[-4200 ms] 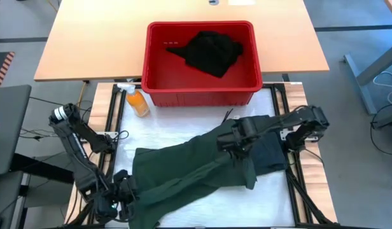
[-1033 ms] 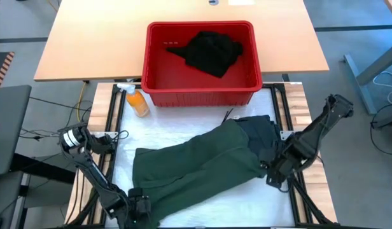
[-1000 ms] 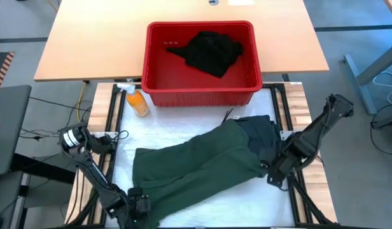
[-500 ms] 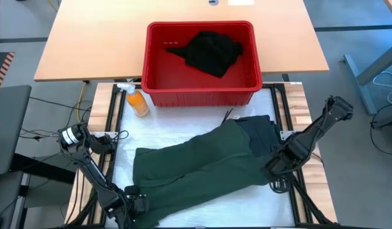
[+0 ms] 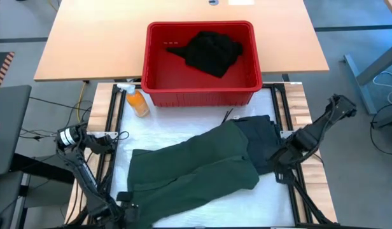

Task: Fold laundry
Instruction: Fold the green shirt

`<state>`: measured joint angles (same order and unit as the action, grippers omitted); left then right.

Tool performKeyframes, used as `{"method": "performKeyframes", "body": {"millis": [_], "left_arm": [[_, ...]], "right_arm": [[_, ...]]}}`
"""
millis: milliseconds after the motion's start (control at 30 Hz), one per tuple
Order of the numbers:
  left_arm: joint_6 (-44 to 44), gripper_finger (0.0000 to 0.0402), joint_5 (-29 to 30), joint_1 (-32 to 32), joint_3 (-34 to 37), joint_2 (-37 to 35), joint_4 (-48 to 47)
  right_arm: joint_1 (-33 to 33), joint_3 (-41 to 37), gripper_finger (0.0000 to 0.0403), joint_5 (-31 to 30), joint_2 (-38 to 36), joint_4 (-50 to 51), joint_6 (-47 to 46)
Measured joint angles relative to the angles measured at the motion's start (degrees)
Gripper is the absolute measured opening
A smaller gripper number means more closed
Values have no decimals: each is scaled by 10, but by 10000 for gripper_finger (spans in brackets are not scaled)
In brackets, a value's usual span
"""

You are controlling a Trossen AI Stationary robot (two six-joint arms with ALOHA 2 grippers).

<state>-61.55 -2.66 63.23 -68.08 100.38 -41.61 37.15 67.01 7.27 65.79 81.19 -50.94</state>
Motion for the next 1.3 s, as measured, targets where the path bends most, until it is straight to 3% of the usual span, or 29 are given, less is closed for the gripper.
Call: {"method": "performKeyframes", "body": {"millis": [233,367,533,700,867,1000,1300], "left_arm": [[-18,0,165,-2,-47,-32,-155],[-20,1,235,-18,-47,-59,-165],[-3,21,245,-39,-48,-73,-188],[-88,57,385,-93,-46,-82,-262],[26,64,417,-175,-15,-98,-182],[90,52,440,-245,64,-146,-85],[123,10,436,-346,266,-383,64]], "right_arm": [[-102,27,173,-145,-33,-89,22],[-151,26,172,-153,-27,-171,82],[-186,27,171,-171,-1,-216,140],[-223,26,170,-209,33,-250,169],[-246,26,170,-209,67,-287,205],[-258,26,170,-209,86,-310,216],[-264,26,170,-221,96,-312,213]]}}
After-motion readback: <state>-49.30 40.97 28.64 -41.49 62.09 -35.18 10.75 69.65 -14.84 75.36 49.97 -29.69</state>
